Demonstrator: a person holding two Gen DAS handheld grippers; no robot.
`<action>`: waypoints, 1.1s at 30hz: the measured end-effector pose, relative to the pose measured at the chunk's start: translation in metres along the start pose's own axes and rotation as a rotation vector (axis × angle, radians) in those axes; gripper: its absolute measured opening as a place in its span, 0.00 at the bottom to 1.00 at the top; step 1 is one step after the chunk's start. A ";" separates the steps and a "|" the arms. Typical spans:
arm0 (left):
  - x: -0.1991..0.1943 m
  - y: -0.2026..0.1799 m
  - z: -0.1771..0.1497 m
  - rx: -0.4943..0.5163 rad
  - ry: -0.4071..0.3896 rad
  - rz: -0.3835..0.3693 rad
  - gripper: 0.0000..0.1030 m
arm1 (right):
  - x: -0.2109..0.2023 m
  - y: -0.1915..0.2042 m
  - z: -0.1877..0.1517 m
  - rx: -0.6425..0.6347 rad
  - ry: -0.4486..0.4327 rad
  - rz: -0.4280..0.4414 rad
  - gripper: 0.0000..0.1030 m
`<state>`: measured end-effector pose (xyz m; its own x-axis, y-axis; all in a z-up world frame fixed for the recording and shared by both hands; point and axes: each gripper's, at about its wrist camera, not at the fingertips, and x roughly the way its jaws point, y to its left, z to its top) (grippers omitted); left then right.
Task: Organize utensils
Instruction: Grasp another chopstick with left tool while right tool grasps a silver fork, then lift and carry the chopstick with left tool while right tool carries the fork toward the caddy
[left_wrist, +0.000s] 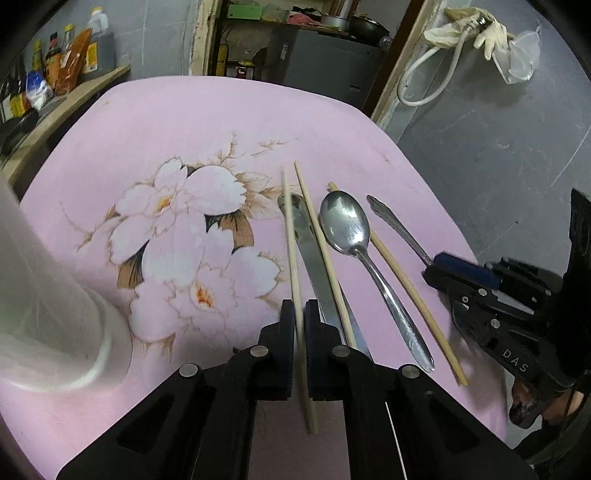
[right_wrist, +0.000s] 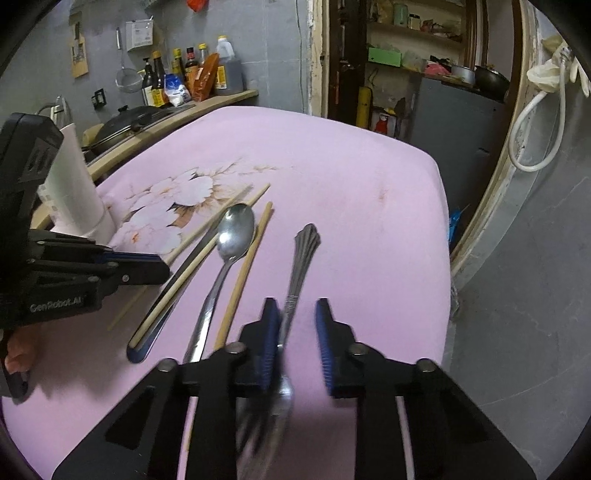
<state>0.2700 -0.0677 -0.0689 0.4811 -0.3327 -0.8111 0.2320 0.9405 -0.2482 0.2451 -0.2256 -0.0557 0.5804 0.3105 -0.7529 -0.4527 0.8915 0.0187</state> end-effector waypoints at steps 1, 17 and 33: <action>-0.001 0.000 -0.001 -0.006 0.002 -0.004 0.02 | -0.002 0.001 -0.001 0.002 0.001 0.004 0.08; -0.038 0.007 -0.031 -0.065 0.018 0.053 0.03 | -0.008 -0.005 -0.001 0.055 0.029 0.024 0.15; 0.000 -0.011 0.011 0.100 0.046 0.202 0.07 | 0.044 -0.012 0.046 -0.053 0.144 0.029 0.24</action>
<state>0.2766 -0.0787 -0.0601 0.4877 -0.1329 -0.8628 0.2190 0.9754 -0.0265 0.3072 -0.2071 -0.0593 0.4653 0.2817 -0.8391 -0.5047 0.8632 0.0099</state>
